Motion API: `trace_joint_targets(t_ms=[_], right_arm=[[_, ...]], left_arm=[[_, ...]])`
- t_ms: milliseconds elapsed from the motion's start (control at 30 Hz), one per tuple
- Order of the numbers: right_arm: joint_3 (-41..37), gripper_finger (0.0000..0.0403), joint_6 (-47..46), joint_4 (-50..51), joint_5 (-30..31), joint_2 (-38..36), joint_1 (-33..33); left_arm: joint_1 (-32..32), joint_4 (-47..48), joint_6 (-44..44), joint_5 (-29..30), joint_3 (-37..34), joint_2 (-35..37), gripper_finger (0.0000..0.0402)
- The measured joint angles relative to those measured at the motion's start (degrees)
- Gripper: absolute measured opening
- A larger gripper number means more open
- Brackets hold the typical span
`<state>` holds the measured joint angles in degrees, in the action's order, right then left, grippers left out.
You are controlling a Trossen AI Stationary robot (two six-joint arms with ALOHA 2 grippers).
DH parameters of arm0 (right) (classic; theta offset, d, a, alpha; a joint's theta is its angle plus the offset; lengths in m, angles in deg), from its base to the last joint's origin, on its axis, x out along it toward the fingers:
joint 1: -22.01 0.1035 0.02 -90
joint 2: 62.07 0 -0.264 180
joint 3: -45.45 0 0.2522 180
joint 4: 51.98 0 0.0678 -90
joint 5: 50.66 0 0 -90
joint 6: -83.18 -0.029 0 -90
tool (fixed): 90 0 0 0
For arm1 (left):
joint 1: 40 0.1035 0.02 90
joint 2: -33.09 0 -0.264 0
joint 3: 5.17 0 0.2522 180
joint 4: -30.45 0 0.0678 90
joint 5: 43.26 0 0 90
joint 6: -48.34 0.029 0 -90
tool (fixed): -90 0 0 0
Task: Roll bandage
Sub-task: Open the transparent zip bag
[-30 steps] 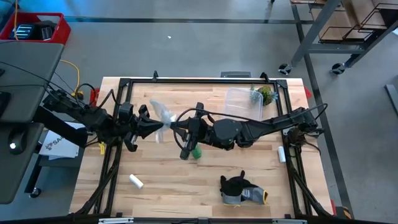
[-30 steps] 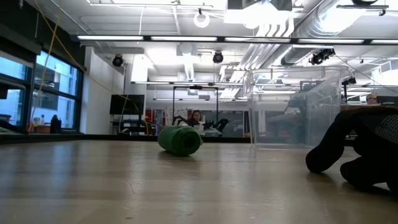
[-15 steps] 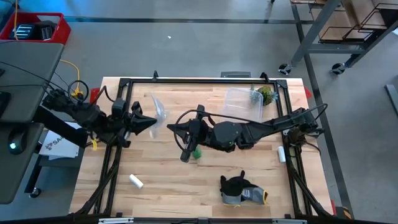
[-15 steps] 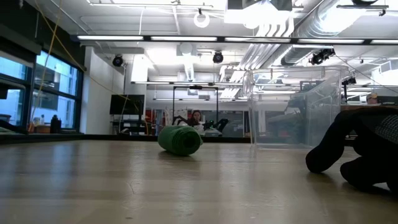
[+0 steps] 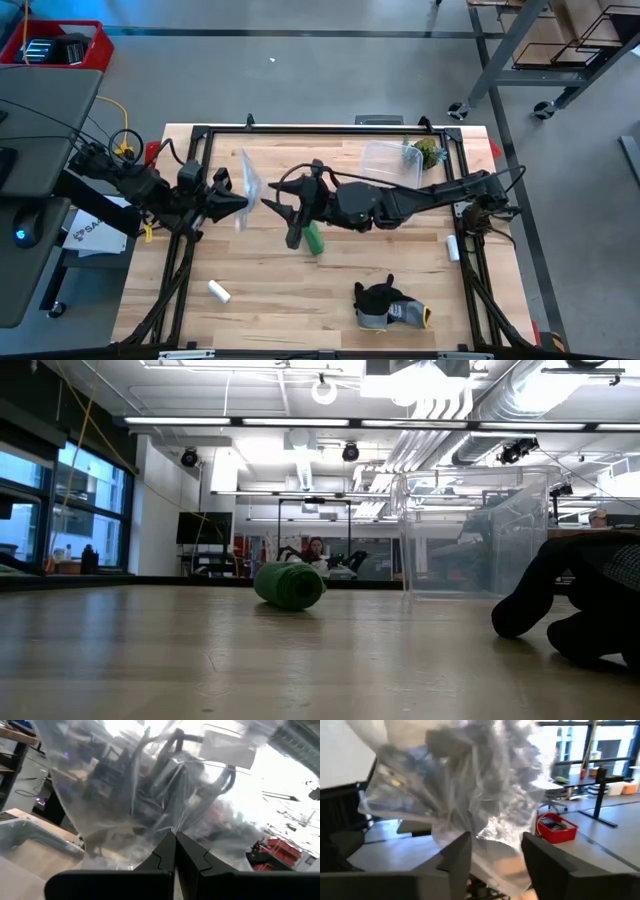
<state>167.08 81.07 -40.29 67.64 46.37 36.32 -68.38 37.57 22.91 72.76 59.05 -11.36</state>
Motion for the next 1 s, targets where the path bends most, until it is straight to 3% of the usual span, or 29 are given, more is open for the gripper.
trace_joint_targets(t_ms=[200, 467, 633, 800, 1000], right_arm=[[0.00, 0.0197, -0.57, -2.36, -8.03, -0.02, 0.04], [0.00, 0.0182, -0.66, -1.85, -9.00, -0.02, -0.95], [0.00, 0.0123, -0.62, -1.54, -10.37, -0.02, -0.78], [0.00, 0.0021, -0.48, -1.46, -10.49, -0.02, -0.02], [0.00, 0.0001, -3.00, -0.83, -3.03, -0.02, 1.91]], left_arm=[[-0.53, 0.62, 0.02, -0.02, 0.00, -0.39, 0.0000], [-0.53, 0.77, -0.96, -1.77, 0.00, -2.45, 0.0000], [-0.52, 0.71, -0.40, 0.09, 0.00, -2.71, 0.0000], [-0.46, 0.49, 0.07, 2.05, 0.00, -2.70, 0.0000], [-0.48, 1.85, 0.11, 3.13, 0.00, -1.86, 0.0000]])
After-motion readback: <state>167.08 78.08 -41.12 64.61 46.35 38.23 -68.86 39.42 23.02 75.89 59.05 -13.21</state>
